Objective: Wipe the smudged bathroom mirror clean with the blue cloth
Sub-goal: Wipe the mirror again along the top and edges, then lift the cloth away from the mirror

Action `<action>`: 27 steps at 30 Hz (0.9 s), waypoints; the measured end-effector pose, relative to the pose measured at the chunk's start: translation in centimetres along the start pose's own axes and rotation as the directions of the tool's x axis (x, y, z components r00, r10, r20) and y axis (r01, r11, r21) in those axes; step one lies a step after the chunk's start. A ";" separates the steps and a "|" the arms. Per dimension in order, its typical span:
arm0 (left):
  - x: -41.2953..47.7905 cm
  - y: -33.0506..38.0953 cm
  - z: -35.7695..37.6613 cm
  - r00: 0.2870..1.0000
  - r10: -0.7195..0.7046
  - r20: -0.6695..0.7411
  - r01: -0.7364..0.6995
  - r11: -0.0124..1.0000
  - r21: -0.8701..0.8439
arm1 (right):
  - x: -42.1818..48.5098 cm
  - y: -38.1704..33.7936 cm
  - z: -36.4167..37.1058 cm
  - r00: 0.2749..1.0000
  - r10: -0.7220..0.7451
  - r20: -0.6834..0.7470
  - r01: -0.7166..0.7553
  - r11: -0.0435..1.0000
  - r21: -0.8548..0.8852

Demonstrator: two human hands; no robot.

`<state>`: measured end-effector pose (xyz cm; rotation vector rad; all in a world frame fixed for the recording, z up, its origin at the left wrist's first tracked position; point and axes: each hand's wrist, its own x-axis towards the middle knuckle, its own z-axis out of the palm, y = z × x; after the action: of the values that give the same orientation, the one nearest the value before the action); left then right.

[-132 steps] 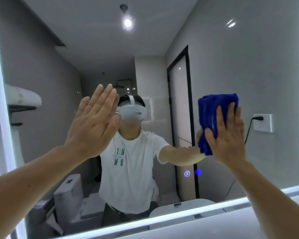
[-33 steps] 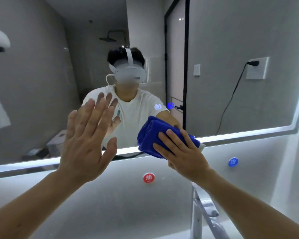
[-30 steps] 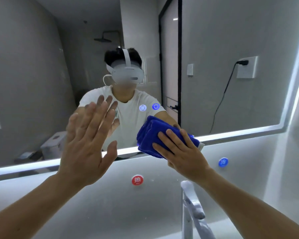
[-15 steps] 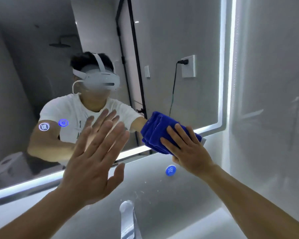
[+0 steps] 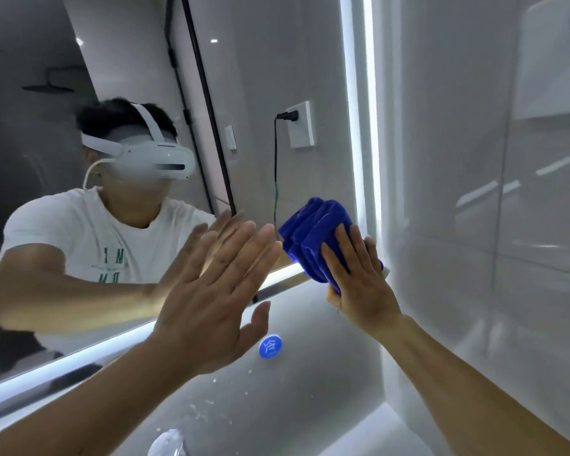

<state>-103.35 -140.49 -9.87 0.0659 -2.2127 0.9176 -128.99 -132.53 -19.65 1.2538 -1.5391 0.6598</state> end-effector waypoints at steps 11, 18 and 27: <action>5.7 2.8 2.0 0.998 0.054 0.028 -0.051 0.995 -0.089 | 0.0 -1.3 -0.4 0.801 0.597 0.044 -0.590 0.776 0.223; 6.0 3.6 0.0 0.990 0.010 0.143 0.005 0.995 -0.104 | 2.1 -7.3 -2.8 0.522 0.802 0.291 -0.830 0.399 0.390; 1.9 0.1 -7.7 0.964 -0.070 0.255 0.090 0.994 -0.065 | 3.9 -16.7 -8.5 0.450 0.648 0.614 -0.883 0.220 0.415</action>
<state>-100.06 -135.15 -5.00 0.2476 -2.4583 0.8173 -110.28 -131.91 -15.97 0.9996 -2.3428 1.9957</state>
